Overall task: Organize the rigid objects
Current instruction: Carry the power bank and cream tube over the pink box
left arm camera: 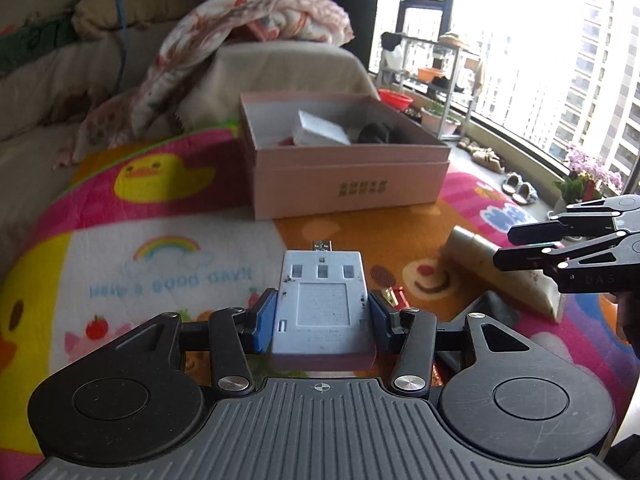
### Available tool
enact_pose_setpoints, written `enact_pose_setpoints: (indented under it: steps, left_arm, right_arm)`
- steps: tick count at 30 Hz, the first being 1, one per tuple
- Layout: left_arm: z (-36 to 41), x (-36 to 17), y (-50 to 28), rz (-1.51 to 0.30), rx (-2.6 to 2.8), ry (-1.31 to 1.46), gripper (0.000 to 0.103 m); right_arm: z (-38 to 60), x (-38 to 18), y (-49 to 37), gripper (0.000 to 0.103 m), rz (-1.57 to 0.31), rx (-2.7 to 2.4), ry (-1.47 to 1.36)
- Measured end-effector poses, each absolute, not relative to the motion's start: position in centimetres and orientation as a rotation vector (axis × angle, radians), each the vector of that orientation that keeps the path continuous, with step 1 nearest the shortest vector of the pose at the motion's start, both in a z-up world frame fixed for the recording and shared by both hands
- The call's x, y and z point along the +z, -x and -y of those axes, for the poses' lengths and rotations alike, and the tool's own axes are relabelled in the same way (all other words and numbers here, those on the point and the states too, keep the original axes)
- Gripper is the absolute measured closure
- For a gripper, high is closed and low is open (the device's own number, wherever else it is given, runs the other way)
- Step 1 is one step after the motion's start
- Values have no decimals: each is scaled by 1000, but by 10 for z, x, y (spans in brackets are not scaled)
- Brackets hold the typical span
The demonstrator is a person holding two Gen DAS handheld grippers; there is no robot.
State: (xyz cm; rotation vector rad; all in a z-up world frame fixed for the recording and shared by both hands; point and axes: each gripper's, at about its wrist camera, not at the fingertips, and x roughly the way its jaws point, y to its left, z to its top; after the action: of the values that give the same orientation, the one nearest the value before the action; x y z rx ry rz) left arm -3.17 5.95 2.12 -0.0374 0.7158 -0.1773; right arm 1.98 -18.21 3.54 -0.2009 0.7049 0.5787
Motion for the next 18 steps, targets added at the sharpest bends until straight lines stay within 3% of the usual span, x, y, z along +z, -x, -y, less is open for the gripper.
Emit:
enact_pose_setpoints:
  steps: [10,13,18]
  left_arm:
    - [-56,7,28,-734,-178,33,50]
    - [-54,7,29,-726,-176,23,50]
    - [-50,5,33,-716,-179,3,50]
  right_arm:
    - [154,15,-31,64,-740,595,240]
    - [155,18,-31,74,-757,615,232]
    - [161,23,-19,76,-762,622,233]
